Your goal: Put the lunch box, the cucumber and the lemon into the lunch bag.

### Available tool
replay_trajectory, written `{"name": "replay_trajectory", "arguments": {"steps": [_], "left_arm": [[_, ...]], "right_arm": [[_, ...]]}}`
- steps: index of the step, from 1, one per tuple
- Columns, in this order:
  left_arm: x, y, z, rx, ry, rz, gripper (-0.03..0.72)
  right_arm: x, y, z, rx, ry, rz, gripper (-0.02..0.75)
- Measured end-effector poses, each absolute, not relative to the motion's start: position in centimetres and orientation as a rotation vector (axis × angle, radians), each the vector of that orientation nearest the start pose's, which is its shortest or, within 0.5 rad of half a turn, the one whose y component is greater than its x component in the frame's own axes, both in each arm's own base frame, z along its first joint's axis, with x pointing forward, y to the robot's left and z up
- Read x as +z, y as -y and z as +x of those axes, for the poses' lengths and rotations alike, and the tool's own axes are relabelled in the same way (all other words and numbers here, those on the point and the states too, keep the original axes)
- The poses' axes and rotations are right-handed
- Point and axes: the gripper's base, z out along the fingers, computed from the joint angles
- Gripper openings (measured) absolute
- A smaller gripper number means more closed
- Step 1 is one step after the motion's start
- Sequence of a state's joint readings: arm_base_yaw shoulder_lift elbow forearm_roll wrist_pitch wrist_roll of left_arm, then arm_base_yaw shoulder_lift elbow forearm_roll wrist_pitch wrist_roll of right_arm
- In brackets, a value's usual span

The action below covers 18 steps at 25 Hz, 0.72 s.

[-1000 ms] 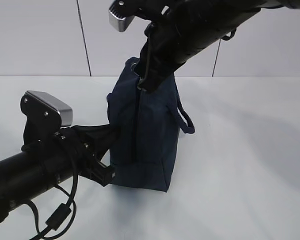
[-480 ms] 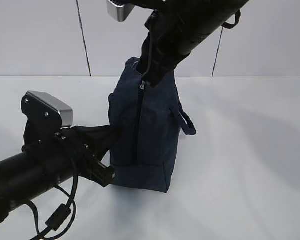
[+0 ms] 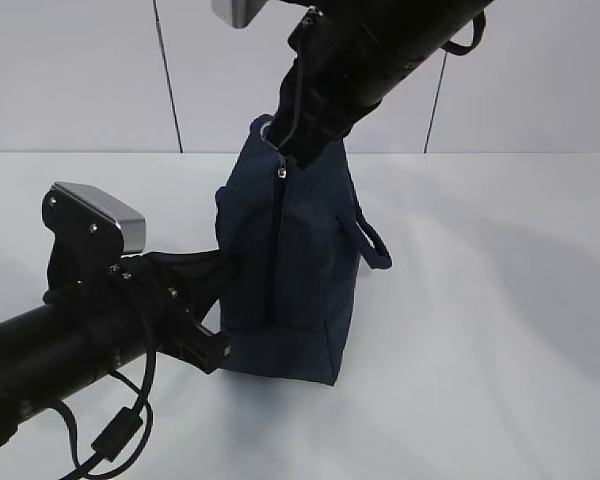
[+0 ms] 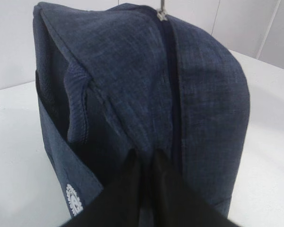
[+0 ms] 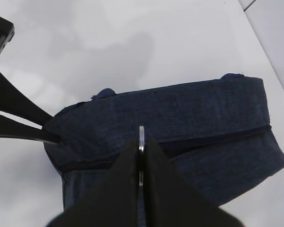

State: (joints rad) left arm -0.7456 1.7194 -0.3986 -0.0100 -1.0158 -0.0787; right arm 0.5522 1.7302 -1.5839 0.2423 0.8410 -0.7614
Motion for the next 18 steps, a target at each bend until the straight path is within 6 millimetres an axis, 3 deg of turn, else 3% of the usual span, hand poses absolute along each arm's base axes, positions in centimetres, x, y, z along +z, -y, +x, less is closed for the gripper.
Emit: {"name": "replay_trajectory", "arguments": {"steps": [14, 18], "left_arm": [[14.7, 18.4, 20.1, -0.583, -1.730, 0.586, 0.010], [14.7, 18.4, 20.1, -0.583, -1.732, 0.586, 0.010]], "right_arm": [[33.5, -21.7, 32.9, 0.145, -1.985, -1.372, 0.020], [32.9, -21.2, 34.0, 0.131, -1.999, -1.336, 0.020]]}}
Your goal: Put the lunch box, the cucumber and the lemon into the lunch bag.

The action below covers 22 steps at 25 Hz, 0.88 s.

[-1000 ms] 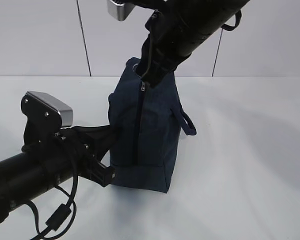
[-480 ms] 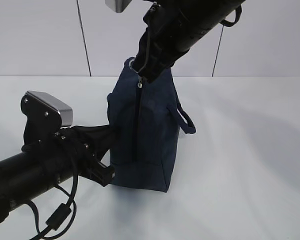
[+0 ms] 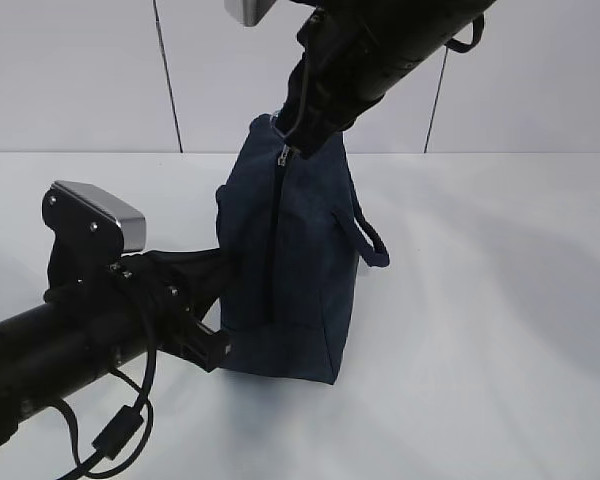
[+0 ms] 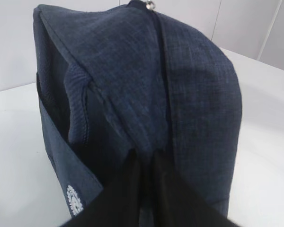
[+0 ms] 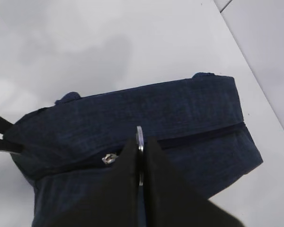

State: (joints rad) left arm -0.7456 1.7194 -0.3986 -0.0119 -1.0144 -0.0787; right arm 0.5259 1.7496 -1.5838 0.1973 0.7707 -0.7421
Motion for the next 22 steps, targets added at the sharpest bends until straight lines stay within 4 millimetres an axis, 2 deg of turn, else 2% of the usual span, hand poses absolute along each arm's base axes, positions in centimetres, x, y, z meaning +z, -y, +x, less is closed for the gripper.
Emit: {"name": "replay_trajectory", "arguments": {"steps": [6, 14, 22], "left_arm": [[14.7, 18.4, 20.1, -0.582, -1.734, 0.587, 0.009], [14.7, 18.5, 20.0, -0.586, -1.734, 0.601, 0.010], [14.7, 18.5, 20.0, -0.586, -1.734, 0.601, 0.009]], "right_arm": [[32.1, -21.3, 34.9, 0.124, -1.996, -1.310, 0.020], [30.0, -21.3, 36.6, 0.107, -2.020, -1.288, 0.020], [29.9, -20.5, 37.1, 0.090, -2.039, -1.278, 0.020]]}}
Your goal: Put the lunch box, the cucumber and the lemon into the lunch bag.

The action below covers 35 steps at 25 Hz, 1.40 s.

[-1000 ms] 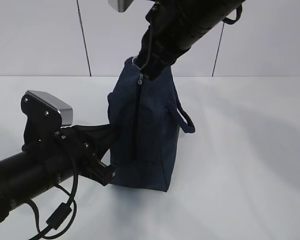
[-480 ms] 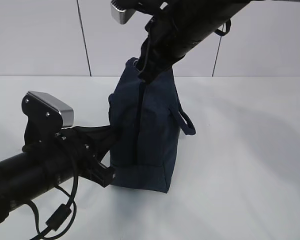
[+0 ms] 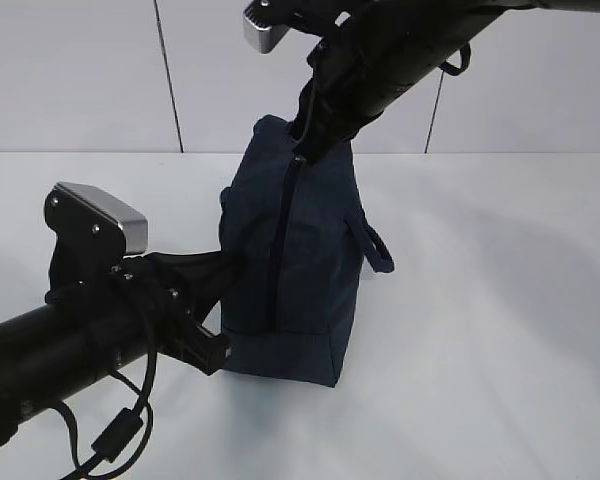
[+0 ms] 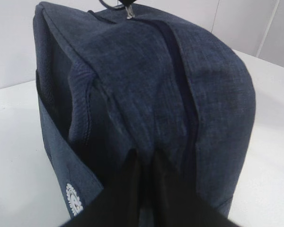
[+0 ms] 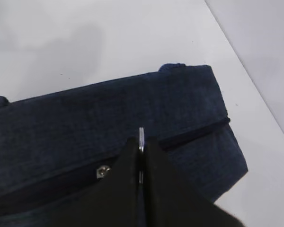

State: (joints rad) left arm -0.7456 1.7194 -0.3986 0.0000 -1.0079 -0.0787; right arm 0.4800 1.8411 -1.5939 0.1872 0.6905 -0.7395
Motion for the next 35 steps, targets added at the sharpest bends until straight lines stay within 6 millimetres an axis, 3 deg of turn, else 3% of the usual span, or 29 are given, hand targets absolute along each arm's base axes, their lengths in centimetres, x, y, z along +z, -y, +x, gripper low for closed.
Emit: {"name": "replay_trajectory", "arguments": {"steps": [7, 18, 26, 35], "left_arm": [[14.7, 18.5, 20.0, -0.586, -1.734, 0.601, 0.009], [14.6, 18.5, 20.0, -0.588, -1.735, 0.612, 0.009], [14.6, 18.5, 19.9, -0.588, -1.736, 0.615, 0.009], [14.6, 18.6, 19.9, -0.594, -1.737, 0.622, 0.009]], "right_arm": [[30.0, -18.8, 38.2, 0.080, -2.054, -1.214, 0.020], [28.3, -19.5, 39.8, 0.095, -2.008, -1.185, 0.020], [28.5, -20.0, 41.3, 0.092, -1.977, -1.156, 0.020], [27.2, -18.0, 43.7, 0.106, -2.010, -1.033, 0.020]]}}
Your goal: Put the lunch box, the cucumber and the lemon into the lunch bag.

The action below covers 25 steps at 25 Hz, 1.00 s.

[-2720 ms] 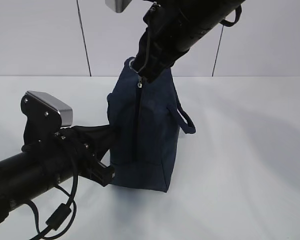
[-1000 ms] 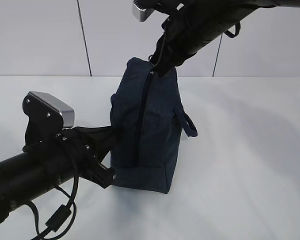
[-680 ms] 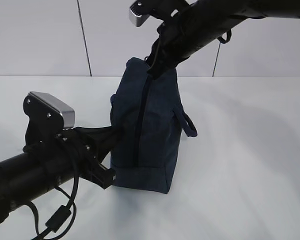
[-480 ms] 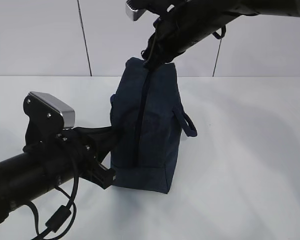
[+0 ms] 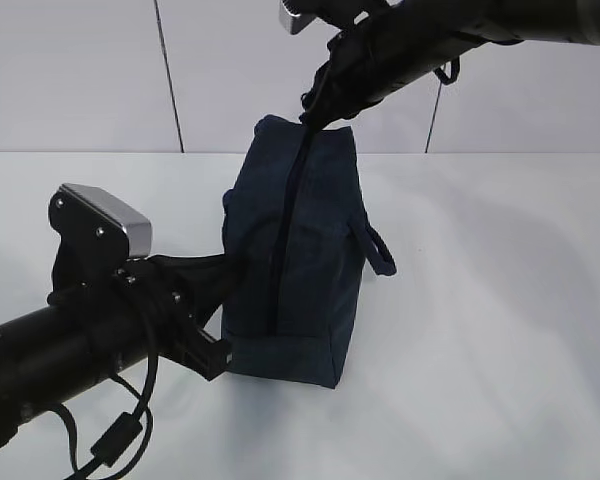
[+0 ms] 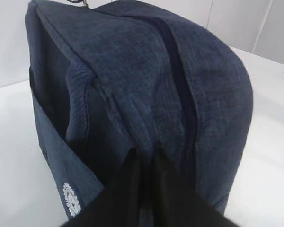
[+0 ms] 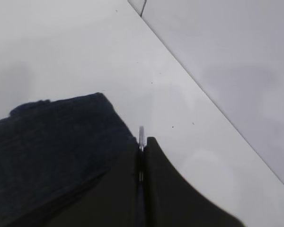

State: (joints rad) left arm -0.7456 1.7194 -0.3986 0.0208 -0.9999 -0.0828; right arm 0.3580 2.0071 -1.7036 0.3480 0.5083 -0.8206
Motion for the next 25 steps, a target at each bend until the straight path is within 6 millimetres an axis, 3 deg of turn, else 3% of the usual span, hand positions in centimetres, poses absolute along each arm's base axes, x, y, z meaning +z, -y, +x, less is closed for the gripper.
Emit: {"name": "replay_trajectory", "arguments": {"steps": [15, 25], "left_arm": [[14.6, 18.6, 19.9, -0.595, -1.742, 0.627, 0.009], [14.5, 18.6, 19.9, -0.594, -1.745, 0.628, 0.009]], "right_arm": [[24.6, -16.2, 47.5, 0.280, -2.055, -0.851, 0.020], [22.5, -13.4, 49.0, 0.647, -2.129, -0.641, 0.020]]}}
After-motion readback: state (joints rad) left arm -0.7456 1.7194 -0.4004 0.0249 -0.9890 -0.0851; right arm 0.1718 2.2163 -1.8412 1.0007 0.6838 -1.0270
